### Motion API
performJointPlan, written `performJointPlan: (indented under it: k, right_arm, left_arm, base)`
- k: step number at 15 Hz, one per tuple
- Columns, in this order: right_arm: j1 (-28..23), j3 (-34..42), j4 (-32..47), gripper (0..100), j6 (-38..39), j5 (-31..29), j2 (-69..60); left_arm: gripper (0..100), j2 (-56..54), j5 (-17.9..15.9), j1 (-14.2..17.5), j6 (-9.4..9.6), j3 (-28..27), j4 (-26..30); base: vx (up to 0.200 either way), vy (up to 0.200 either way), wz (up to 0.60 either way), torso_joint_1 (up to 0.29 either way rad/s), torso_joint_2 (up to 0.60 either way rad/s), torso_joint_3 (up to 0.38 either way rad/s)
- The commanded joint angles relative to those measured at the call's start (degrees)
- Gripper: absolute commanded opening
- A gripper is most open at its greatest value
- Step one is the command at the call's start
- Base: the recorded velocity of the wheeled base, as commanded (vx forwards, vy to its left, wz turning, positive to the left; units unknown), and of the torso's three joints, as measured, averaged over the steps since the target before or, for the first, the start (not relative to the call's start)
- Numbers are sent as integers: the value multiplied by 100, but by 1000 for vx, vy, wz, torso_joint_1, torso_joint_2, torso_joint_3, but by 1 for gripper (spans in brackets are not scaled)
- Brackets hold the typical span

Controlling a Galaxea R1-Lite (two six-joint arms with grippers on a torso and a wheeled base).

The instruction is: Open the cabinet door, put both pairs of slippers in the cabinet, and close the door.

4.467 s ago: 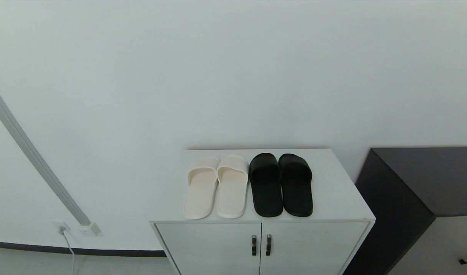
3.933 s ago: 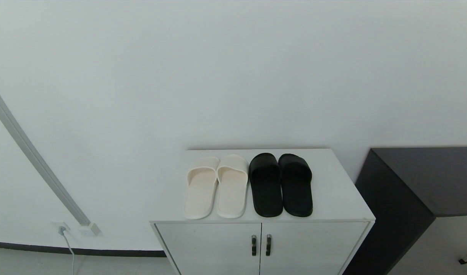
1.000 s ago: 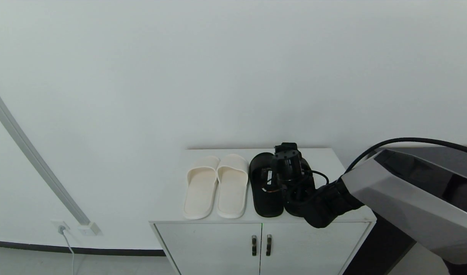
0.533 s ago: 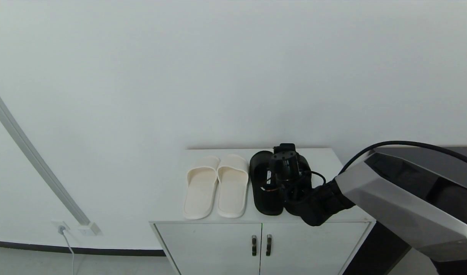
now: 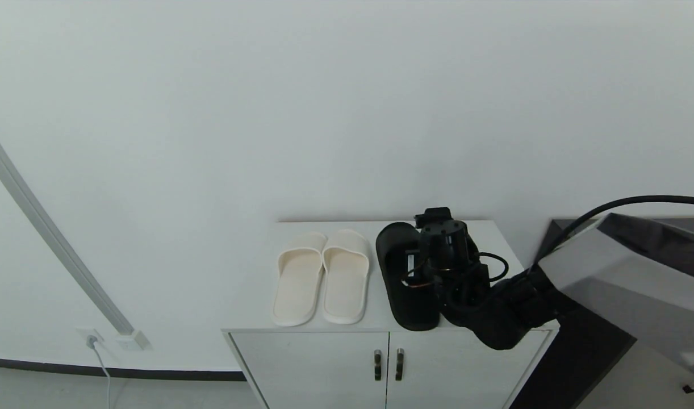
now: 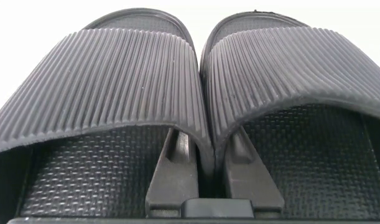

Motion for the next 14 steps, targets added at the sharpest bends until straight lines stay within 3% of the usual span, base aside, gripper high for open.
performJointPlan:
  k: [1,2,3,4,10,14]
  right_arm:
    - [188,1182,-488,0,-286,404,-1117]
    - [188,1182,-488,0,-286,404,-1117]
    - [372,1999,-594,0,-286,1063,-1697]
    - [460,2316,-594,0,-277,1362,-1952]
    - [601,3573,-559,0,-251,3410,-3095]
    - [759,3766,-559,0,-260,3560,-3077]
  left_arm:
    - [100,5,0,0,12,0,-5]
    - [100,5,0,0,12,0,-5]
    - [100,5,0,0,12,0,-5]
    - [100,5,0,0,3,0,-5]
    - [100,5,0,0,-5,0,-5]
    - [100,5,0,0,-5,0,-5]
  base:
    - [0,0,0,0,0,0]
    - [0,0,0,0,0,0]
    - [0,0,0,0,0,0]
    - [0,0,0,0,0,0]
    - [0,0,0,0,0,0]
    - [0,0,0,0,0,0]
